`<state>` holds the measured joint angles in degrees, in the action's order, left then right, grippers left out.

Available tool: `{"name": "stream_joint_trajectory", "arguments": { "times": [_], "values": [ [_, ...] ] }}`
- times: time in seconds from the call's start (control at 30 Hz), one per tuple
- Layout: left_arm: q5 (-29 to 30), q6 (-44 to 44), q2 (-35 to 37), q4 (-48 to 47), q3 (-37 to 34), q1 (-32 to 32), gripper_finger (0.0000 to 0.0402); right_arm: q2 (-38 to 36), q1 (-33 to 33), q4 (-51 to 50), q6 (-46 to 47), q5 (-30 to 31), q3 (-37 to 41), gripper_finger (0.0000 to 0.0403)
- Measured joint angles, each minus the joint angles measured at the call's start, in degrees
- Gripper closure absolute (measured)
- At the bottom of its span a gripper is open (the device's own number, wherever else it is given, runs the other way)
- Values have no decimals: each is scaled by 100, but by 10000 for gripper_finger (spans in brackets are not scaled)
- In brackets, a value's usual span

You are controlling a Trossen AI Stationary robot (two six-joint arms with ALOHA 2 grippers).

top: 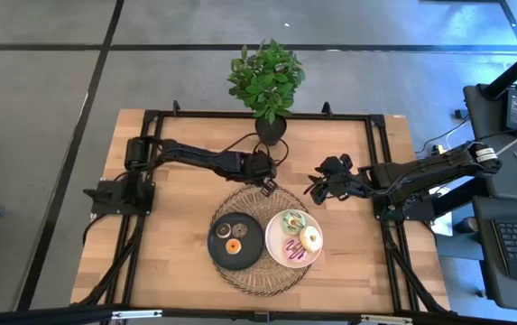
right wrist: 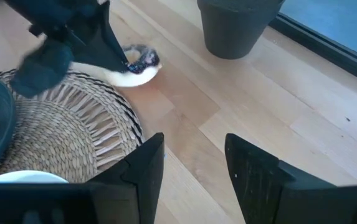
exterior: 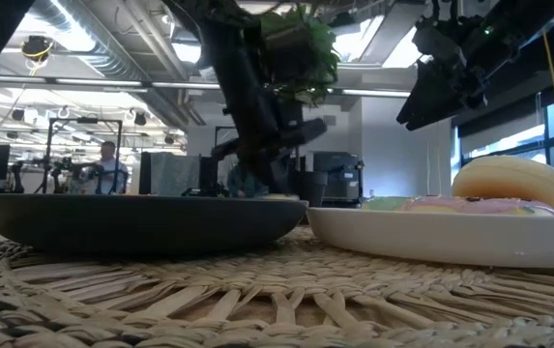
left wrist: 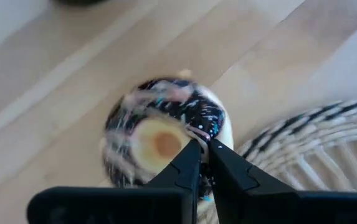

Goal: Pick & Place donuts
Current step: Put the large black donut on the white plate

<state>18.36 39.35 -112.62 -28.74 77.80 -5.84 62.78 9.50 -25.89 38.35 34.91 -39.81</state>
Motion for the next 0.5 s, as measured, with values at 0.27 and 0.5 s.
{"name": "stream_joint_trajectory", "arguments": {
  "times": [0.27, 0.5],
  "values": [
    [-39, 22, 626, 318, 11, 300, 378, 0, 0, -92, -76, 1, 0, 231],
    [-44, 415, 1068, 994, 11, 1015, 379, 0, 0, -101, -291, -26, 0, 231]
  ]
}}
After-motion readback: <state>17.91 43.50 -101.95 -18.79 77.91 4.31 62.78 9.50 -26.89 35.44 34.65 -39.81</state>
